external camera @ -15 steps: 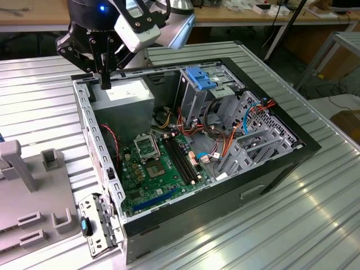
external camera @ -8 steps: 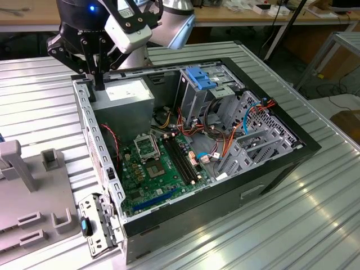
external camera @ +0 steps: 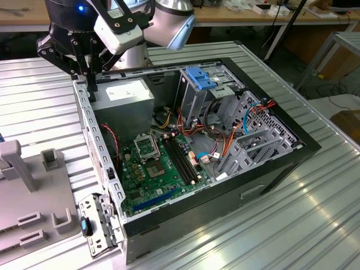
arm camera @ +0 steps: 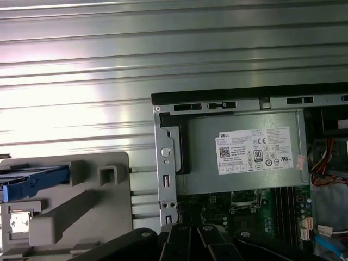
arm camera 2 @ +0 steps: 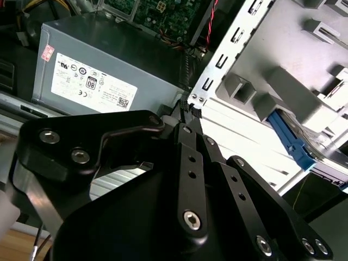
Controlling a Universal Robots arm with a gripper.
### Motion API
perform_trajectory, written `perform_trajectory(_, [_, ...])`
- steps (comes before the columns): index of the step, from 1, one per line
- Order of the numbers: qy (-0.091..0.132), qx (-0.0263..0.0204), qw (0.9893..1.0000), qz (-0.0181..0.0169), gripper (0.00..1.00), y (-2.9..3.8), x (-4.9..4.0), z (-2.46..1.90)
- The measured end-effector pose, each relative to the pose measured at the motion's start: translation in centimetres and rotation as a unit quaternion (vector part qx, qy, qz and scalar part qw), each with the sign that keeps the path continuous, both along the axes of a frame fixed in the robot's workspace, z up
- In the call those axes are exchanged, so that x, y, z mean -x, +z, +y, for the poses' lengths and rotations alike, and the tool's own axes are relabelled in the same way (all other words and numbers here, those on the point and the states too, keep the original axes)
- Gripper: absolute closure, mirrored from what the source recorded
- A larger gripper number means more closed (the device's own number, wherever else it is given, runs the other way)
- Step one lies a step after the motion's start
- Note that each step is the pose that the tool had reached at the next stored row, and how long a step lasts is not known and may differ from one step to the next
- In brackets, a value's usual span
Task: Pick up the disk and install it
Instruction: 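Reach for the disk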
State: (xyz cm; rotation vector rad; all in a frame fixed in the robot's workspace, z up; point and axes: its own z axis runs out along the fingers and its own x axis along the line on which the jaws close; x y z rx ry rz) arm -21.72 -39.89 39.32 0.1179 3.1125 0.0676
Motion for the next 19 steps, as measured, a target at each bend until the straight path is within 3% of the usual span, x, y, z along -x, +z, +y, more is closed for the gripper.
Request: perform_trajectory(19, [0.000,0.0000,1.0000,0.0000,0.89,-0.01,3.05,0.00])
